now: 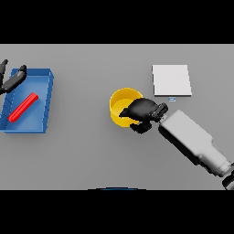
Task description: Pick up the red beaker and tilt it to pour out 1 green nut into yellow bowl. Pick up the yellow bowl and place it on the metallic measuring scale.
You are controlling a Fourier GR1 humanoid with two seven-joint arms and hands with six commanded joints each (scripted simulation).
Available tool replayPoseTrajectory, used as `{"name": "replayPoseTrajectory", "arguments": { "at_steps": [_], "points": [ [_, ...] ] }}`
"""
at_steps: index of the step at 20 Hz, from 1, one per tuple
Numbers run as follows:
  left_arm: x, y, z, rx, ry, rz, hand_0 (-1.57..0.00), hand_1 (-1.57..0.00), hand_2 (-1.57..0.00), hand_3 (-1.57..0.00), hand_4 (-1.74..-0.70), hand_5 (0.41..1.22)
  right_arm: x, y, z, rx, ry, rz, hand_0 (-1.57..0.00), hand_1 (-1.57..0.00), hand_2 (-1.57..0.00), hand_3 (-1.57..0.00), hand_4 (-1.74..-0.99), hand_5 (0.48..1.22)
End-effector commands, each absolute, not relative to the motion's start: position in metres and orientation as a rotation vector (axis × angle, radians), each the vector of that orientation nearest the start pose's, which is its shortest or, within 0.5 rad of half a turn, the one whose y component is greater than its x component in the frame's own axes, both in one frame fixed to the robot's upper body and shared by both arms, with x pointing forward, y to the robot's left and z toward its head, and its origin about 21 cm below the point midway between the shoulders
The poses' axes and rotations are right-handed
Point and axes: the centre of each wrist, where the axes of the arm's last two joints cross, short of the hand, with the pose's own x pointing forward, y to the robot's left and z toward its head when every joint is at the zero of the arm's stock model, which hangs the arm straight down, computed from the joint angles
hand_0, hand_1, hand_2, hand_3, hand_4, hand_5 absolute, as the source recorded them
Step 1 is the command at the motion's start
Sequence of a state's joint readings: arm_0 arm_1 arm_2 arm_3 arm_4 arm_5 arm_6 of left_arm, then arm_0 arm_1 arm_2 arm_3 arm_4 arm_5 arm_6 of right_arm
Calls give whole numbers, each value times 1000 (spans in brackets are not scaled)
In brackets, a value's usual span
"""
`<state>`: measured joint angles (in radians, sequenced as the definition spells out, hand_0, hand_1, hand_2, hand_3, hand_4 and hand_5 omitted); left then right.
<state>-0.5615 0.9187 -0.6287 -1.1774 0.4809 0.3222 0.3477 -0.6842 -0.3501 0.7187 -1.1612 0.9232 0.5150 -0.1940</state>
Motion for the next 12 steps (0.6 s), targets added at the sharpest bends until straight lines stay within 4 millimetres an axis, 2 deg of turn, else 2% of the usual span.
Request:
{"name": "replayPoseTrajectory", "arguments": {
  "at_steps": [1,3,5,7,9,12],
  "points": [
    [342,341,101,582,-1139,-389,1,1,1,1,-719,692,346,-125,49,-356,-1151,2204,-750,-693,-476,-351,-1454,999],
    [341,340,100,590,-1140,-393,1,1,1,1,-719,693,346,-128,50,-324,-1162,2207,-1045,-1009,-870,-574,-1552,1079],
    [341,343,97,586,-1138,-387,1,1,1,1,-724,696,344,-128,49,-319,-1180,2202,-1235,-1211,-1122,-834,-1614,1130],
    [344,341,96,584,-1144,-391,1,1,1,1,-725,698,346,-125,51,-328,-1183,2211,-1356,-1341,-1192,-1041,-1660,1163],
    [343,343,99,591,-1147,-400,1,1,1,1,-722,695,344,-125,50,-338,-1195,2205,-1433,-1424,-1240,-1183,-1689,1184],
    [346,339,102,587,-1141,-404,1,1,1,1,-719,695,346,-130,52,-357,-1213,2180,-1500,-1496,-1309,-1254,-1714,1202]
  ]
}}
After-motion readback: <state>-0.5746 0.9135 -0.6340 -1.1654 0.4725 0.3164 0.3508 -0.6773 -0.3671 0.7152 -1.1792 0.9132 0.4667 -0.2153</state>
